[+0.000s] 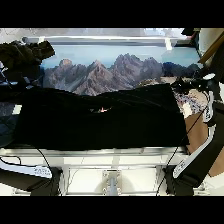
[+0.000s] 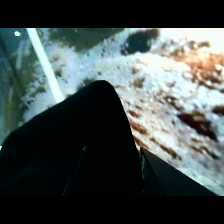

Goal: Fold the clothes and pants, and hang the long-sleeved shirts on hangers.

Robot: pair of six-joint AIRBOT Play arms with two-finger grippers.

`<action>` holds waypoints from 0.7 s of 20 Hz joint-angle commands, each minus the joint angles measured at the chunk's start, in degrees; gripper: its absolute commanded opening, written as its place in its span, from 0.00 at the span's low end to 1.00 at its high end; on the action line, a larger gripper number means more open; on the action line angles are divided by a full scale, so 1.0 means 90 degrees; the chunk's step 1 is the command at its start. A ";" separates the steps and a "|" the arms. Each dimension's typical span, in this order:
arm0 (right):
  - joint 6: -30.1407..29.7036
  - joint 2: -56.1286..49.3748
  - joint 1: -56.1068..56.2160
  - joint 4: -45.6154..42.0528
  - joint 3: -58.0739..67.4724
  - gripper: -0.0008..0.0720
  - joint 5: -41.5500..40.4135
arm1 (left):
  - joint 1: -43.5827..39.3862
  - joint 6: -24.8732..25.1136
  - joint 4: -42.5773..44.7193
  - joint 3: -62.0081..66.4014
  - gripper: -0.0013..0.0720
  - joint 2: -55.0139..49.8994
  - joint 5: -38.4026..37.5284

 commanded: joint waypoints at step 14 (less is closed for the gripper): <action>-0.0498 -0.0090 -0.0015 0.0831 0.0901 0.03 0.0282 | 0.0000 0.0002 0.0000 0.0019 0.04 0.0010 0.0165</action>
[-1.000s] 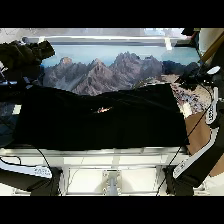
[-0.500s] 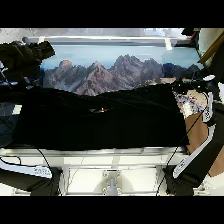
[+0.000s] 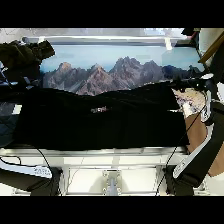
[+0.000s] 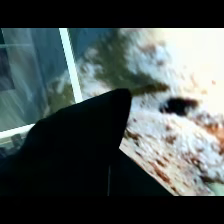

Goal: Fold the clothes and pants, and hang the long-sleeved shirts on hangers.

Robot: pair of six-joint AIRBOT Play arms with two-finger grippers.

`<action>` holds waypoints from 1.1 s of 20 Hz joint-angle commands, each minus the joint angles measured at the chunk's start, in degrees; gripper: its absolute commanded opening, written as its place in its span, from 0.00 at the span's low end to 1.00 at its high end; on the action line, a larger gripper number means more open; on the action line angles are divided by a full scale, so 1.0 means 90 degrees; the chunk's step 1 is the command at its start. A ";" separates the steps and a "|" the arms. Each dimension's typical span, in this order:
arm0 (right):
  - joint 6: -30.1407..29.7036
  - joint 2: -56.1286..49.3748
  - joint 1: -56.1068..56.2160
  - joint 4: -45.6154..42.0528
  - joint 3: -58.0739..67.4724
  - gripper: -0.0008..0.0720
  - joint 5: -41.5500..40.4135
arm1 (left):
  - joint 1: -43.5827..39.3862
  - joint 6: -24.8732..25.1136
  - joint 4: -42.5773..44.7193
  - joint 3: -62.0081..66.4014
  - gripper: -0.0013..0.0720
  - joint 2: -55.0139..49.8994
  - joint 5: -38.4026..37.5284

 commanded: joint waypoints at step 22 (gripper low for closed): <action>0.1433 0.0670 -0.0262 -0.1008 0.0032 0.03 -0.0073 | -0.0270 0.0005 -0.0240 0.0005 0.04 0.0296 0.1486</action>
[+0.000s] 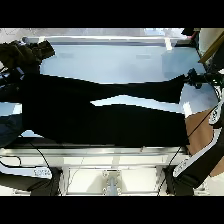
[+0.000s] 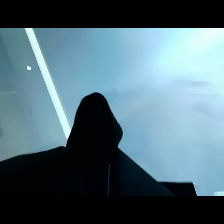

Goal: Fold the clothes and pants, and hang the long-sleeved shirts on hangers.

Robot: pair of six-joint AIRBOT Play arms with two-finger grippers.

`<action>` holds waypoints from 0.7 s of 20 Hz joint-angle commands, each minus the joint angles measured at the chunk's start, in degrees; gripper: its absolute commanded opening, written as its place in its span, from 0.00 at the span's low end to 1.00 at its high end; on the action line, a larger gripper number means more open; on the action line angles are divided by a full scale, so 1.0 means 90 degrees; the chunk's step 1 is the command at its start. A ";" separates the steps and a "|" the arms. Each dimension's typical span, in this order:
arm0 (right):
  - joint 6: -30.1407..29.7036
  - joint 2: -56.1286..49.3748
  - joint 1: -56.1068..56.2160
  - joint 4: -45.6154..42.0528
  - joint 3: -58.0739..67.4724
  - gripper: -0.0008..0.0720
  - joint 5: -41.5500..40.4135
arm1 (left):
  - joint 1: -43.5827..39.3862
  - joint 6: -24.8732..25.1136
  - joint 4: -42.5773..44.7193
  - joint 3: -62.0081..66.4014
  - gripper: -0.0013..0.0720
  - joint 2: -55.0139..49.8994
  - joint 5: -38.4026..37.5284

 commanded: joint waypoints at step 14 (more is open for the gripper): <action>-0.0041 0.0146 -0.0070 -0.1746 -0.0602 0.45 0.1763 | -0.0083 -0.0005 -0.0027 0.0007 0.04 -0.0080 -0.0294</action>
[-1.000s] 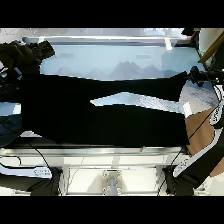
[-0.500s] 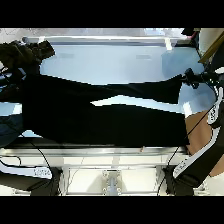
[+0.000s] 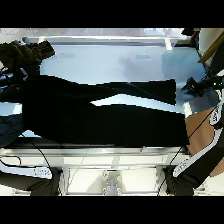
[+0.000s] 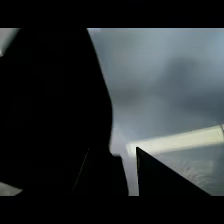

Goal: Fold the clothes and pants, and hang the long-sleeved shirts on hangers.

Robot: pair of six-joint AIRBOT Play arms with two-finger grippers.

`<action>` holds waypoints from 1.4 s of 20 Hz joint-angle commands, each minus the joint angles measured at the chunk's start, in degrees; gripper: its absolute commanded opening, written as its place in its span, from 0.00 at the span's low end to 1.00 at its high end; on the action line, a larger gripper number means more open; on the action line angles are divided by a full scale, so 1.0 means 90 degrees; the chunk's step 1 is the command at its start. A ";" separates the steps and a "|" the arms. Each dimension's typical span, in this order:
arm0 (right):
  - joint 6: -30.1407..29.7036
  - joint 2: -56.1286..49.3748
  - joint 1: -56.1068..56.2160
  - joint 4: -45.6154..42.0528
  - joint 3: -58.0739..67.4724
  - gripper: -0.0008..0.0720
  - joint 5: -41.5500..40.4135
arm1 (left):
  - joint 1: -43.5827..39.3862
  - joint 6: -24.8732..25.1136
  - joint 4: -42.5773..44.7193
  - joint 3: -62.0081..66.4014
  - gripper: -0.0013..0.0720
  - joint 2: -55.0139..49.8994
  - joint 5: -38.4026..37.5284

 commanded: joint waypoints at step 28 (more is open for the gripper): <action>-0.0962 0.1855 0.0240 0.2212 0.0627 0.03 0.0503 | 0.0153 0.0313 0.0053 0.0007 0.04 0.0738 -0.0080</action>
